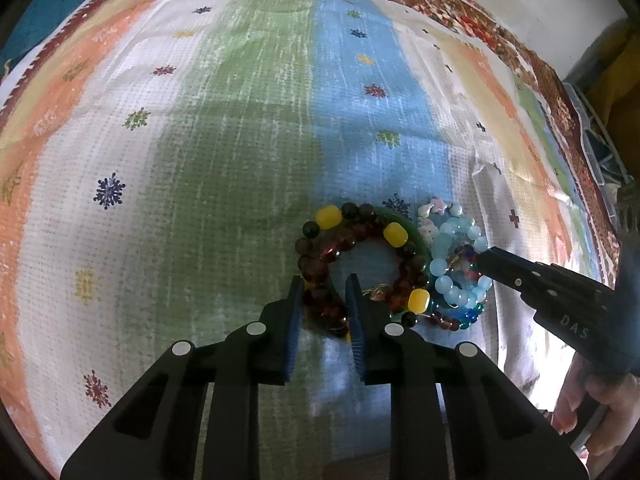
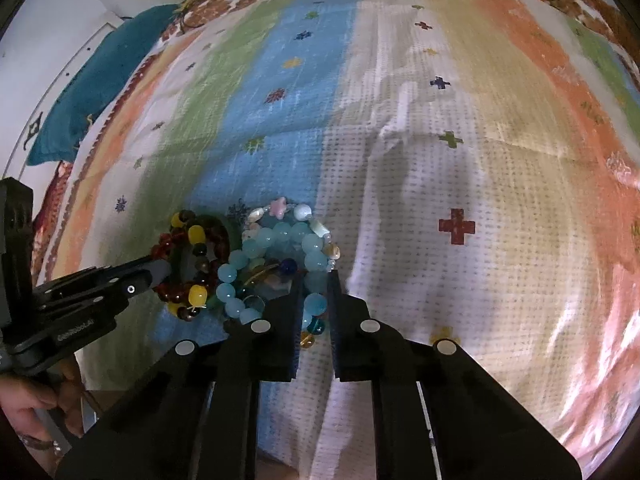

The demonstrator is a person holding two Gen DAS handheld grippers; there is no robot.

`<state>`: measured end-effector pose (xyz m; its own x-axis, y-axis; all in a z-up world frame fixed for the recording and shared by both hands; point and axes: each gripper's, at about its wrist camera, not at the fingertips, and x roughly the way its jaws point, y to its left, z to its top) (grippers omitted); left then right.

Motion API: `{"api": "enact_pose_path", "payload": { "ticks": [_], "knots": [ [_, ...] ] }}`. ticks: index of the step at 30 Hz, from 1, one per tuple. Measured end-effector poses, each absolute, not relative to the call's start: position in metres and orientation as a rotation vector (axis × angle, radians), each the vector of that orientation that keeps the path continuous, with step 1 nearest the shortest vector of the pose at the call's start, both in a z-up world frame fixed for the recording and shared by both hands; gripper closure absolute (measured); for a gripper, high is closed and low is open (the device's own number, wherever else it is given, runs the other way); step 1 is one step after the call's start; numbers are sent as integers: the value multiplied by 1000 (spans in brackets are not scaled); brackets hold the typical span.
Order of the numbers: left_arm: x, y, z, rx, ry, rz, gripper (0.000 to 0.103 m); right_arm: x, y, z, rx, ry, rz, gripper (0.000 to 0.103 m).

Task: Organize jewelry
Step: 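Close left gripper on red bead bracelet while right gripper grasps light blue bracelet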

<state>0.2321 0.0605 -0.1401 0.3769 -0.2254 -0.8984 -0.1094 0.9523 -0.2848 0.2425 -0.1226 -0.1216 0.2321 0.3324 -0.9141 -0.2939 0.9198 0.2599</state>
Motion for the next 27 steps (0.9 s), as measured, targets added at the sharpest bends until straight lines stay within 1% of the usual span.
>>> {"api": "enact_pose_path", "payload": {
  "ticks": [2, 3, 27],
  "knots": [
    [231, 61, -138, -318, 1184, -73, 84, 242, -121, -120, 18, 1259, 431, 91],
    [231, 61, -137, -310, 1180, -68, 90, 241, -122, -119, 16, 1258, 430, 91],
    [207, 64, -98, -258, 1097, -34, 90, 216, -127, -90, -86, 1190, 404, 91]
  ]
}}
